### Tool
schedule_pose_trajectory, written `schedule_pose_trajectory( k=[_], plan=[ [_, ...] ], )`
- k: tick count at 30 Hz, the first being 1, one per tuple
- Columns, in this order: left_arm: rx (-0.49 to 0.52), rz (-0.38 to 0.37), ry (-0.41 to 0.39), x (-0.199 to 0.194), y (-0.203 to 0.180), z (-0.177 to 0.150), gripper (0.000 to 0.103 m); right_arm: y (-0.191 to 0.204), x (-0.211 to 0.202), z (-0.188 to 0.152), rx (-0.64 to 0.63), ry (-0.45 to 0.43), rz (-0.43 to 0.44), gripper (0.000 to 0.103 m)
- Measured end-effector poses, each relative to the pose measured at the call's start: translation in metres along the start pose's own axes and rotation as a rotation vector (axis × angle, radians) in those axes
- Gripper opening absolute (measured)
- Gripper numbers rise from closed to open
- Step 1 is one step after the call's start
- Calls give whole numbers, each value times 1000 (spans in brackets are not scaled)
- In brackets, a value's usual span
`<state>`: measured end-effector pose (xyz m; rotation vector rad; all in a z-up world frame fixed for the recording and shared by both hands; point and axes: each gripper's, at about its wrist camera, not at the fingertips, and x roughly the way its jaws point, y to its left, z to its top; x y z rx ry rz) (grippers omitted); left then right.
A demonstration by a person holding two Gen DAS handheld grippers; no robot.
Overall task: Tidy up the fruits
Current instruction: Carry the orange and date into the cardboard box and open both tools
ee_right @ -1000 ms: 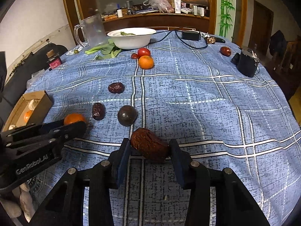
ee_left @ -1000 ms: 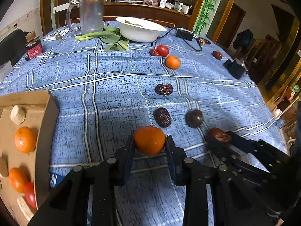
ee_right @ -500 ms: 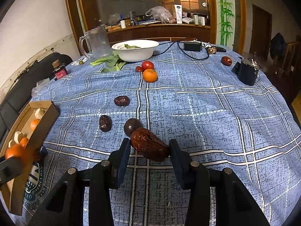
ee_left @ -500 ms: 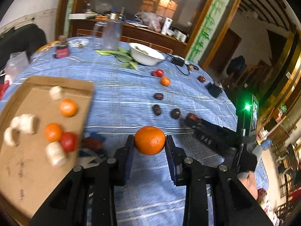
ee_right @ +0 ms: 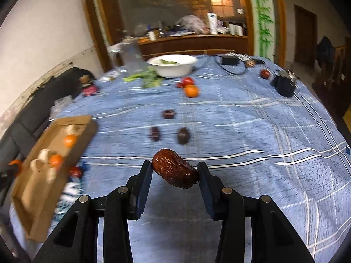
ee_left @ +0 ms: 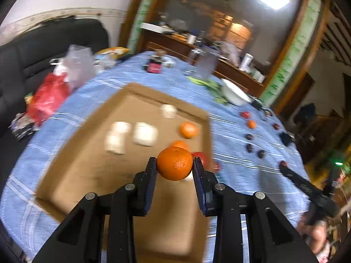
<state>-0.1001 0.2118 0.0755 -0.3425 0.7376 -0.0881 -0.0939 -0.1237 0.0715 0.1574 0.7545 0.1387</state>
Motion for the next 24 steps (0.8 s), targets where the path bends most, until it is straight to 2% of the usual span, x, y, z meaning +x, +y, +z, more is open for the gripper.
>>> schedule_pose_trajectory(
  k=[7, 14, 19, 24],
  plan=[
    [-14, 129, -51, -14, 45, 4, 32, 99, -16, 0, -168, 17, 170, 46],
    [-13, 141, -2, 0, 65, 3, 32, 193, 17, -24, -324, 135, 310, 46],
    [-38, 128, 22, 14, 73, 5, 32, 228, 39, -39, -407, 172, 318, 46],
    [-84, 113, 22, 20, 84, 5, 32, 241, 61, -46, -438, 208, 300, 46]
  ],
)
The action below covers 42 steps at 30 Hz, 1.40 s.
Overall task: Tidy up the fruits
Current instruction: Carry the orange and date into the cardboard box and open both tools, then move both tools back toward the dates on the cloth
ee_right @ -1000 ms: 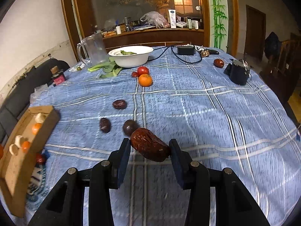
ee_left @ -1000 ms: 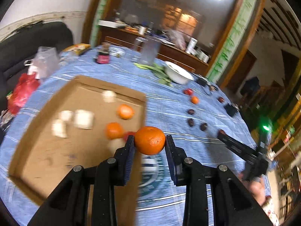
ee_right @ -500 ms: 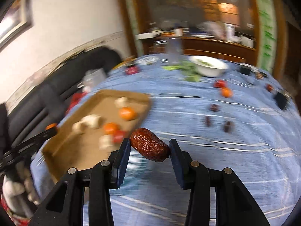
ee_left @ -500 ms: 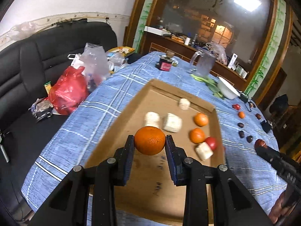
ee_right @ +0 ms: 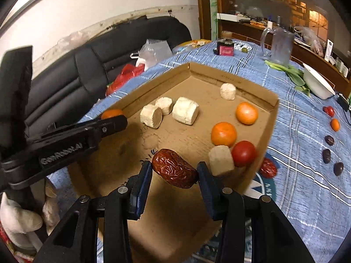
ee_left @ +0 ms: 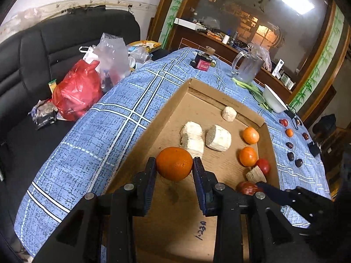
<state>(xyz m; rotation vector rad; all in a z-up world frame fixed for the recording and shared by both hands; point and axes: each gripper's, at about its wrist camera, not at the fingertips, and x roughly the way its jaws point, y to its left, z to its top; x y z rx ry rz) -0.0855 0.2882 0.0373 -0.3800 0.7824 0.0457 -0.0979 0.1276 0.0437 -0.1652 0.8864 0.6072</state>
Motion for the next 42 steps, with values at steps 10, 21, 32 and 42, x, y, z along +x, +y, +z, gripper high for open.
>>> schedule_pose_trajectory(
  k=[10, 21, 32, 42],
  plan=[
    [-49, -61, -52, -21, 13, 2, 45, 4, 19, 4, -13, 21, -27, 47],
    [-30, -124, -103, -58, -1, 4, 57, -6, -42, -13, 78, -97, -6, 57],
    [80, -171, -99, -82, -52, -5, 59, -85, -122, -62, 317, -218, -106, 61],
    [215, -200, -83, -99, -117, -25, 64, -138, -170, -109, 482, -288, -149, 61]
  ],
)
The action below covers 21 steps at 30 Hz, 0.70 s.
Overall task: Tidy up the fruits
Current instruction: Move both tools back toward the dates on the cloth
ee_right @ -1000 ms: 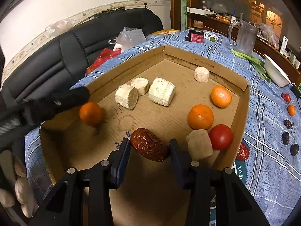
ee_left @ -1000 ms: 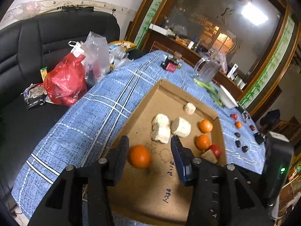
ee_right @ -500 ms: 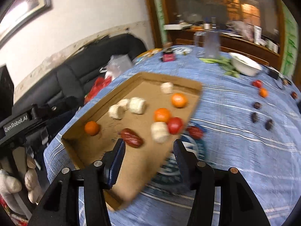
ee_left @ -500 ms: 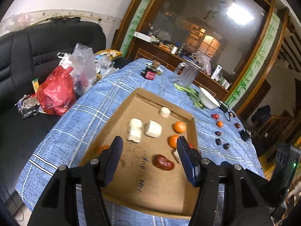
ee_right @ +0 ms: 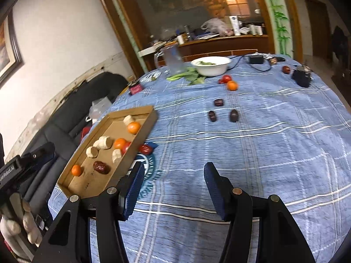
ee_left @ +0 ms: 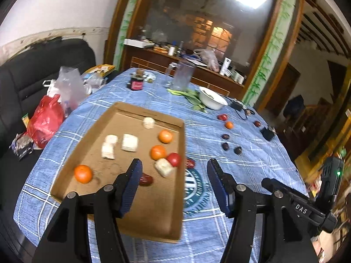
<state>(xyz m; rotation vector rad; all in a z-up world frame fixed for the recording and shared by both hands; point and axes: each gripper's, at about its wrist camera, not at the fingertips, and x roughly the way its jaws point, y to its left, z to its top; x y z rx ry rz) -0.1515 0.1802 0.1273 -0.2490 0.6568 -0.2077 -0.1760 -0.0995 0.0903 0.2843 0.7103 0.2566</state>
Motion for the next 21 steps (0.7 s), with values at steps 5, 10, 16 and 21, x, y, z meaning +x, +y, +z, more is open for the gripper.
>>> schedule_pose_trajectory(
  k=[5, 10, 16, 21],
  plan=[
    [60, -5, 7, -2, -27, -4, 66, -17, -19, -2, 34, -39, -9, 61],
    [84, -1, 28, 3, -43, -8, 66, -44, -31, -7, 86, -58, -22, 62],
    [105, -6, 71, 18, -56, -16, 66, -69, -30, -12, 138, -47, -28, 62],
    [94, -16, 81, 27, -54, -19, 66, -69, -18, -15, 123, -9, -27, 62]
  ],
)
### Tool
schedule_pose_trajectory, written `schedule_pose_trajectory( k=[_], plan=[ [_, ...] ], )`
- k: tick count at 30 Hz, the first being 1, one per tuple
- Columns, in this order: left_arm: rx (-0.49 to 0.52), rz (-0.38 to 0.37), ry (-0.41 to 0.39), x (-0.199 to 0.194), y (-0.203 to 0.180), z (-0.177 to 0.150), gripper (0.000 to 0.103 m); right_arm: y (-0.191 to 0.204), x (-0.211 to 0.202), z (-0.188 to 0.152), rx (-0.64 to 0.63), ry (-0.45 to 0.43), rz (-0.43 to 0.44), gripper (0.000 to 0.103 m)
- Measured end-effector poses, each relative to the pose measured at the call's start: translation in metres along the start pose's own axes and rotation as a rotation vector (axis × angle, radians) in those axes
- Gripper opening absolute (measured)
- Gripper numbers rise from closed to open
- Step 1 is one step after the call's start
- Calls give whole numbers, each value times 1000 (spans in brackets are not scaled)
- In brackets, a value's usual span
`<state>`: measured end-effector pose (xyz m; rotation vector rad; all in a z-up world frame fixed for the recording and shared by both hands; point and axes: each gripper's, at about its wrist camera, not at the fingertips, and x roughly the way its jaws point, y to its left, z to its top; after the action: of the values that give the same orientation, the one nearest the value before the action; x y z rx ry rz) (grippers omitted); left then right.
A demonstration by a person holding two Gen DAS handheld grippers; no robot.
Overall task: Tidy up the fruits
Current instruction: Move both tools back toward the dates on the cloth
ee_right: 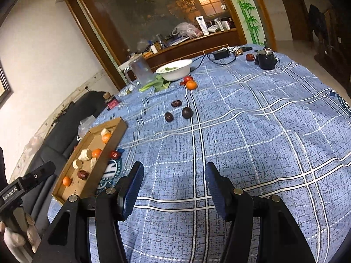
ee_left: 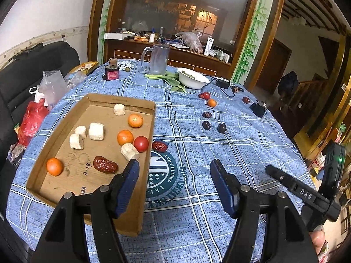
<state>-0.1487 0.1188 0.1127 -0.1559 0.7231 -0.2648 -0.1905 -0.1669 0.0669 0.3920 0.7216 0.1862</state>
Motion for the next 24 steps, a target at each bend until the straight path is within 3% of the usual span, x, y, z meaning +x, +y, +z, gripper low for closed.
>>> schedule_pose_trajectory(
  k=[3, 9, 13, 19, 22, 24],
  plan=[
    [-48, 6, -25, -2, 15, 1, 66, 18, 19, 0, -57, 75, 35, 62],
    [-135, 25, -48, -6, 55, -3, 66, 86, 78, 6, -287, 225, 100, 62],
    [-158, 36, -46, -6, 74, -5, 66, 129, 123, 12, -459, 247, 60, 62],
    [-183, 38, -32, 0, 92, -5, 66, 160, 169, 13, -602, 269, 19, 60],
    [-188, 36, -15, 7, 96, -7, 66, 168, 186, 9, -648, 283, 0, 51],
    [-191, 34, -7, 10, 97, -8, 66, 171, 196, 8, -660, 294, -9, 40]
  ],
)
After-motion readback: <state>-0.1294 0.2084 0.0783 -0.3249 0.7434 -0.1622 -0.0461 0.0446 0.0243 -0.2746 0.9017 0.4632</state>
